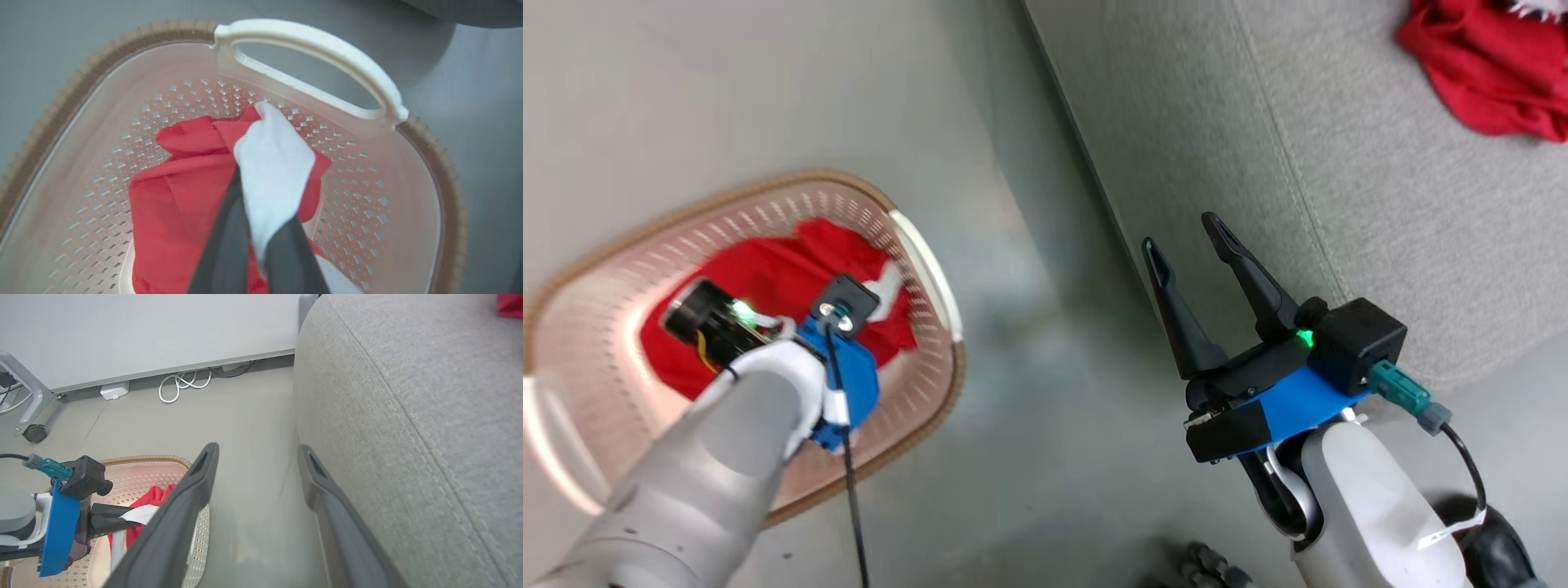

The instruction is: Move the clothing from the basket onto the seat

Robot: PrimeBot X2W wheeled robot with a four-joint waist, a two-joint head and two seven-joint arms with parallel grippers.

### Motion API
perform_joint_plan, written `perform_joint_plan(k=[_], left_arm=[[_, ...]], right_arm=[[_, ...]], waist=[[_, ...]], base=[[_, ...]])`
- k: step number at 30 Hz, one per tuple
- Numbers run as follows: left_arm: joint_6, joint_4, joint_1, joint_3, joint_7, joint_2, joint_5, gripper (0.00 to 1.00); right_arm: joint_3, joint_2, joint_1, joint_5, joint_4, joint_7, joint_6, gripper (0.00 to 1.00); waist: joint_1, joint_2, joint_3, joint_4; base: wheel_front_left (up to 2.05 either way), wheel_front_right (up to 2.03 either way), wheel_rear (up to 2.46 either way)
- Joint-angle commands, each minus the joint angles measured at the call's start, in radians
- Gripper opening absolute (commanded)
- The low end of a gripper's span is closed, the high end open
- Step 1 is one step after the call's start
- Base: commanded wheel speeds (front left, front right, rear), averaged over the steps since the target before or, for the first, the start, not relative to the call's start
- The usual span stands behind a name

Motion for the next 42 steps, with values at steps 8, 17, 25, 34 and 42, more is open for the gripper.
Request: perform_joint_plan(k=[8, 17, 25, 34, 42], left_arm=[[0.0, -0.011, 0.068, -0.009, -0.074, -0.076, -0.042, 0.0], [-0.001, -0.057, 0.136, 0.002, -0.113, -0.151, -0.092, 0.0], [0.0, -0.135, 0.187, 0.071, -0.119, -0.178, -0.136, 0.0], [0.003, -0.223, 0.218, 0.163, -0.119, -0.185, -0.148, 0.0], [0.001, -0.281, 0.18, 0.207, -0.119, -0.195, -0.161, 0.0]], right_arm=[[-0.033, -0.001, 0.038, -0.047, 0.002, 0.048, 0.0, 1.0], [-0.059, -0.032, 0.13, -0.052, -0.027, 0.123, 0.0, 1.0], [-0.082, -0.04, 0.228, -0.039, -0.063, 0.177, 0.0, 1.0], [-0.111, -0.026, 0.333, -0.03, -0.094, 0.22, 0.0, 1.0], [-0.122, -0.014, 0.372, -0.034, -0.117, 0.239, 0.0, 1.0]], waist=[[0.0001, 0.0, -0.235, 0.135], [0.0001, 0.0, -0.448, 0.256], [0.0001, 0.0, -0.614, 0.341], [0.0001, 0.0, -0.749, 0.423], [0.0001, 0.0, -0.79, 0.476]], base=[[0.0, 0.0, 0.0], [0.0, 0.0, 0.0], [0.0, 0.0, 0.0], [0.0, 0.0, 0.0], [0.0, 0.0, 0.0]])
